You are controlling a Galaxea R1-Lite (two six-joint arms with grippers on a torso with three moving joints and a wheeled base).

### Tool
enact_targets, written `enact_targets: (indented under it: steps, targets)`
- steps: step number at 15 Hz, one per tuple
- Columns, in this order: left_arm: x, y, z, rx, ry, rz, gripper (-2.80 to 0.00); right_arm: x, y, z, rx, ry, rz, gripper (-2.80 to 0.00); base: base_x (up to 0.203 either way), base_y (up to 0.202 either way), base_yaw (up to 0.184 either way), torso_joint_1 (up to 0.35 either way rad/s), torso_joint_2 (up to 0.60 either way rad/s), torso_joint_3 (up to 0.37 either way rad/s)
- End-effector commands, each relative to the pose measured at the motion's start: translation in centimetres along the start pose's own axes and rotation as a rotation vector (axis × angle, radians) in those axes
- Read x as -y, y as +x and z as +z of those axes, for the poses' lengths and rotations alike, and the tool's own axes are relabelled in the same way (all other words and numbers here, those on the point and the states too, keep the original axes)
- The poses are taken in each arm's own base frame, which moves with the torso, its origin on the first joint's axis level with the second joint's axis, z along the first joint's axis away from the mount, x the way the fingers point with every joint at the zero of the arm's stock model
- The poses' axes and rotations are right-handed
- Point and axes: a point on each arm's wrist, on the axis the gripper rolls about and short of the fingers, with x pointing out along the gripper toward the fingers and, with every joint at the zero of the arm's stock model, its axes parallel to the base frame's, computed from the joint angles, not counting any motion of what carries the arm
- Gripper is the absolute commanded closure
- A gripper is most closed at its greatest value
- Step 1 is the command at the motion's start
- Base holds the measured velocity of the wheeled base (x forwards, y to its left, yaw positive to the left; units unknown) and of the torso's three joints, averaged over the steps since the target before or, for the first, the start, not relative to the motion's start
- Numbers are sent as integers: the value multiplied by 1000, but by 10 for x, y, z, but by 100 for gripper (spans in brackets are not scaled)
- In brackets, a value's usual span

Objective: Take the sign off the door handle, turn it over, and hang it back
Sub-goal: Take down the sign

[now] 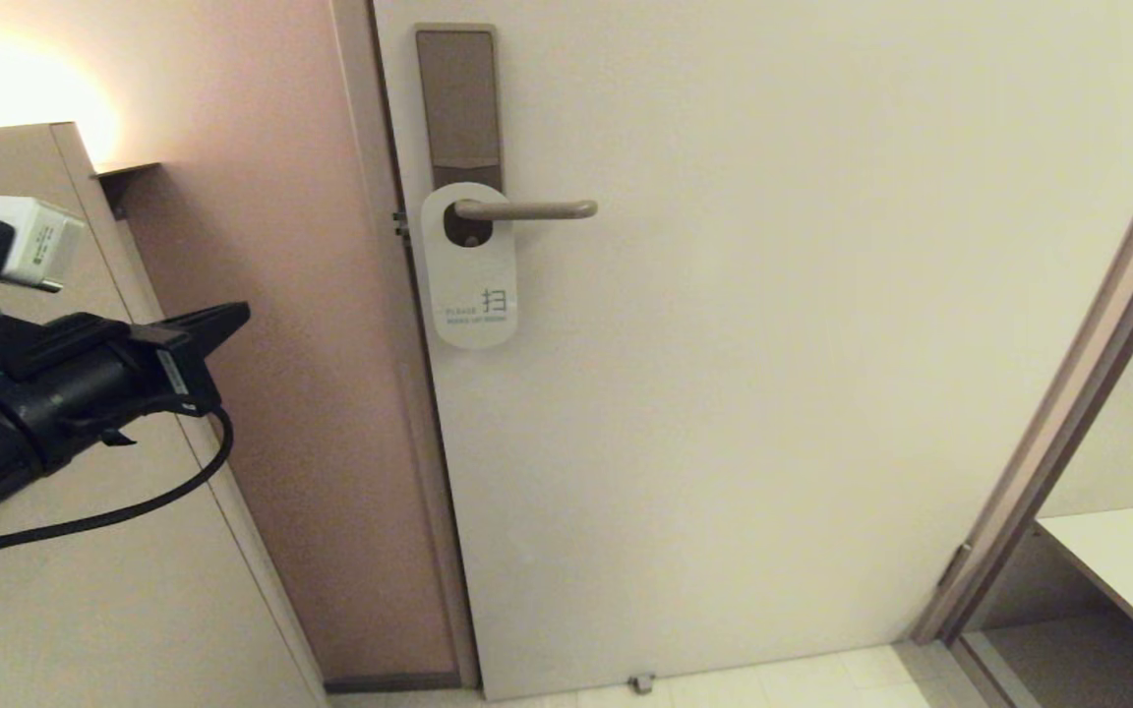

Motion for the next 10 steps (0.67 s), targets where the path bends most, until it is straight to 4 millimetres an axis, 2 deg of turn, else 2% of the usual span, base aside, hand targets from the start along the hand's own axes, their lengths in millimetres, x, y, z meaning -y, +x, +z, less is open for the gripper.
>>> enact_targets:
  steps: [1, 6, 10]
  targets:
    - [-1, 14, -7, -32, -7, -14, 0, 0, 0, 0, 0, 0, 1, 0, 0, 0, 0, 0, 0, 0]
    - [3, 40, -16, -70, -13, -48, 0, 0, 0, 0, 0, 0, 2, 0, 0, 0, 0, 0, 0, 0]
    - [0, 56, -14, -60, -12, -48, 0, 0, 0, 0, 0, 0, 1, 0, 0, 0, 0, 0, 0, 0]
